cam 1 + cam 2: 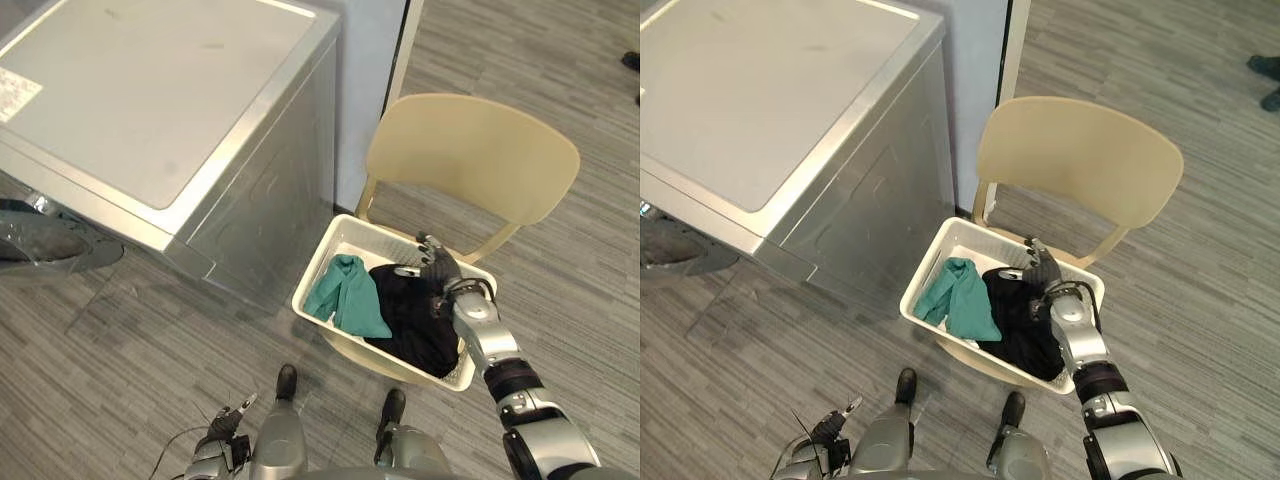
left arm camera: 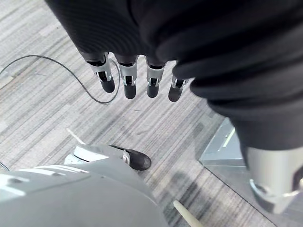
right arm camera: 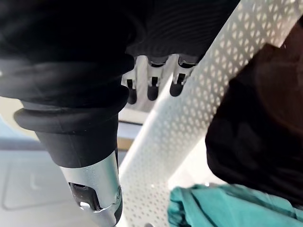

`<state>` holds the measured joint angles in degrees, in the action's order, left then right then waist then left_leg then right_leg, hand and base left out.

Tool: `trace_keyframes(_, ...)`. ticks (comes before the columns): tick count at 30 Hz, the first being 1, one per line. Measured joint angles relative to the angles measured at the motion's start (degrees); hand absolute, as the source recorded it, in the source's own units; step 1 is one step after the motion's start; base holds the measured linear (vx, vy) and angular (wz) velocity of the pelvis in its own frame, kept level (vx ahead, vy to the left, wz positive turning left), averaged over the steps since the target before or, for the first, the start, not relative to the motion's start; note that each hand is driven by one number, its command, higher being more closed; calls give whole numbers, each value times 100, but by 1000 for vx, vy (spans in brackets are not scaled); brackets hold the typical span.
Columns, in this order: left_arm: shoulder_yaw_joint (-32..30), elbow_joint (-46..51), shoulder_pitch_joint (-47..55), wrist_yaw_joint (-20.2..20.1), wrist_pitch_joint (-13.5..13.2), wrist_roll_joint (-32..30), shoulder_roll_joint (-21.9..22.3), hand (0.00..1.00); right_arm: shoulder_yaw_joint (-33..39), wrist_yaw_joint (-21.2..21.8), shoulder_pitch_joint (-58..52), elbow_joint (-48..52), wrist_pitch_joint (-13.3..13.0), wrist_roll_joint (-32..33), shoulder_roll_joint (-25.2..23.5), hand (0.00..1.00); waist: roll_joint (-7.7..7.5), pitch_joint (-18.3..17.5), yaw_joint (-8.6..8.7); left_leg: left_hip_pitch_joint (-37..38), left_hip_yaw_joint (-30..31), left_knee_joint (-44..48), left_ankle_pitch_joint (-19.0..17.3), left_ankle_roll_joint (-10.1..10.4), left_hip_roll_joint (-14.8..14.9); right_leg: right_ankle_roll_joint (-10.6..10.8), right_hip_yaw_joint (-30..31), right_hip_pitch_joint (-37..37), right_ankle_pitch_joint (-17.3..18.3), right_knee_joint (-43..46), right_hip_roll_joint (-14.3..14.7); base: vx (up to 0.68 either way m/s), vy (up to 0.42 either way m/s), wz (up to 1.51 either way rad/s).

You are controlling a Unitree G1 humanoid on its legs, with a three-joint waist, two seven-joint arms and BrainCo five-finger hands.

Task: Pick up the laundry basket with both hands and put the clothes into the washing machine.

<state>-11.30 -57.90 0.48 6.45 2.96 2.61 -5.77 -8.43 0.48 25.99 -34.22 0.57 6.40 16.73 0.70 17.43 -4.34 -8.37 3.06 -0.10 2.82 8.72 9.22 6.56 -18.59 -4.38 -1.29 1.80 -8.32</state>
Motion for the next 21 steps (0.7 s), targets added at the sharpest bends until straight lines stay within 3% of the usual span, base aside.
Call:
trace_keyframes(10,468,392,-200,147,-229,136,-64,0,-344,67,636,-777,232,-697,30,0,105,654,-121,-299,125,-196,356,-41,-135,33,-76,-366,-136,144,-178,-87,19,6)
trace_keyframes(21,527,383,-337,305,-223,194,-77,0,-589,-160,1475,-1472,261,-931,63,0,110,821,-302,-557,275,-212,458,-90,-151,24,-201,-601,-141,304,-185,-40,-1,7)
